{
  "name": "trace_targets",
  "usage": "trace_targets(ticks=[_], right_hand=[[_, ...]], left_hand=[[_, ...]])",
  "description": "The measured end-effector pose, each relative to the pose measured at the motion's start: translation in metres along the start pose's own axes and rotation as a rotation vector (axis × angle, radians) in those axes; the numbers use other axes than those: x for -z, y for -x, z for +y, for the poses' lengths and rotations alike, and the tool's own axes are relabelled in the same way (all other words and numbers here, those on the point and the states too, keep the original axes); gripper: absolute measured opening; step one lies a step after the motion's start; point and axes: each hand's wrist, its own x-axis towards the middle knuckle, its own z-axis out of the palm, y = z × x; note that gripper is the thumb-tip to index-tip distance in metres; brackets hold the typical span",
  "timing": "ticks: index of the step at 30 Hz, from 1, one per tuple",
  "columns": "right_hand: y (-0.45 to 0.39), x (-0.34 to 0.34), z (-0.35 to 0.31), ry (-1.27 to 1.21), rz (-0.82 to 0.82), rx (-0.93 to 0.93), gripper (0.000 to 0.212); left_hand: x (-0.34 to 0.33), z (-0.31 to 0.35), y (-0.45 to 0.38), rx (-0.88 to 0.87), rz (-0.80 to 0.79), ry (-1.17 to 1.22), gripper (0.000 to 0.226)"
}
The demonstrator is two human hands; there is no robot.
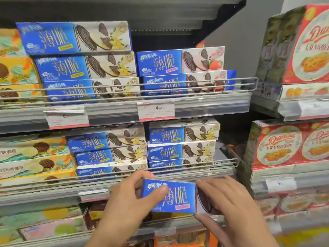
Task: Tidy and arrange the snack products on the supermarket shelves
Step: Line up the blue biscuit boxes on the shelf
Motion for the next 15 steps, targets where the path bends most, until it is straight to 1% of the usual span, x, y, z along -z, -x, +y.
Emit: trace_targets(ticks=[3, 6, 7, 8, 10, 11, 12, 14, 15], right_hand=[[-0.013, 0.014, 0.005, 0.005, 0.04, 0.012, 0.055], [-0.037, 0.042, 0.016, -0.009, 0.111, 0.02, 0.053], [-0.048, 0.053, 0.019, -0.001, 0.147, 0.032, 0.052], [-0.06, 0.064, 0.021, 0.015, 0.192, 0.042, 0.051], [-0.088, 0.086, 0.026, 0.071, 0.297, 0.053, 0.049], [-0.102, 0.096, 0.028, 0.1, 0.352, 0.058, 0.049], [-0.117, 0.104, 0.029, 0.126, 0.401, 0.062, 0.048], [-0.148, 0.116, 0.035, 0.192, 0.47, 0.074, 0.047], [-0.163, 0.12, 0.038, 0.23, 0.487, 0.08, 0.048]], left_hand=[[-0.001, 0.018, -0.002, -0.132, 0.034, -0.049, 0.048], [0.014, 0.034, -0.006, -0.282, 0.068, -0.053, 0.048], [0.022, 0.039, -0.009, -0.356, 0.128, -0.123, 0.047], [0.029, 0.043, -0.014, -0.443, 0.217, -0.273, 0.045], [0.045, 0.037, -0.03, -0.597, 0.374, -0.672, 0.049], [0.052, 0.032, -0.038, -0.605, 0.419, -0.835, 0.053], [0.058, 0.024, -0.045, -0.561, 0.441, -0.957, 0.058], [0.066, 0.011, -0.054, -0.432, 0.433, -1.098, 0.067], [0.068, 0.005, -0.057, -0.406, 0.424, -1.139, 0.071]])
